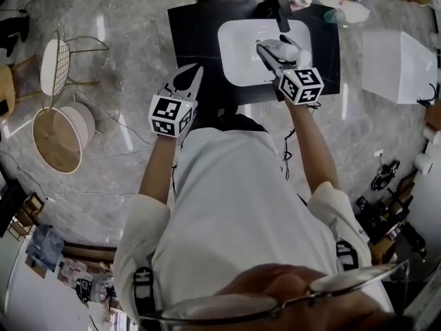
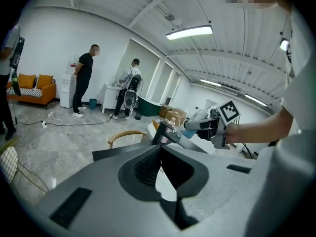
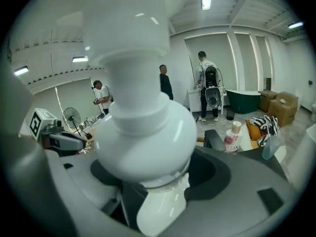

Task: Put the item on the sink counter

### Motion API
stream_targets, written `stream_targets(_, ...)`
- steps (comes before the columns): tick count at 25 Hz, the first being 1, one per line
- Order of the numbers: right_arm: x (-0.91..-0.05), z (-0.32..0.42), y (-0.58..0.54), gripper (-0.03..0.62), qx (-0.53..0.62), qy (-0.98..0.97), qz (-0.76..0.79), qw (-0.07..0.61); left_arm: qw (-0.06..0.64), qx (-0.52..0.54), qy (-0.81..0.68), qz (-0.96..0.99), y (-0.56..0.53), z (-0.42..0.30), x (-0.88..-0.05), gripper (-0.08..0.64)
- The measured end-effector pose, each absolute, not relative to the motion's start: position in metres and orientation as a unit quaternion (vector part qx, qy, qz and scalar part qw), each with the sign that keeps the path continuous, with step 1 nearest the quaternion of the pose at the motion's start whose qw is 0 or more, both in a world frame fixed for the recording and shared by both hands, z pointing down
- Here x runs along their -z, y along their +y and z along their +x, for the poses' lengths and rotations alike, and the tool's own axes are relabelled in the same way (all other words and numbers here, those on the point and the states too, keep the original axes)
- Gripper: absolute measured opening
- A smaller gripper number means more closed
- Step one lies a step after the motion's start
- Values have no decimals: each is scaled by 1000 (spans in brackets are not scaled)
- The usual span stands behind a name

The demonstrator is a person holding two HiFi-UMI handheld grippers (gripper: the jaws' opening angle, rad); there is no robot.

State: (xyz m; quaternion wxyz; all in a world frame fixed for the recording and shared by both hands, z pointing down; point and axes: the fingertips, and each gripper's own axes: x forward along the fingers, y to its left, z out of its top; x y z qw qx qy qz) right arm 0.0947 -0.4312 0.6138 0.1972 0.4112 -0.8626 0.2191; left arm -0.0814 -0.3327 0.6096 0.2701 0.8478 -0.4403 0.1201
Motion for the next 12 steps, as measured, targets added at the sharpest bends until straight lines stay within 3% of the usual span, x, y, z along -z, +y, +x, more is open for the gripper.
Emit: stream_targets(12,-705,54,-506,354,-232,-839,435,231,292,-125,-438,841,-365,-91,-638,5)
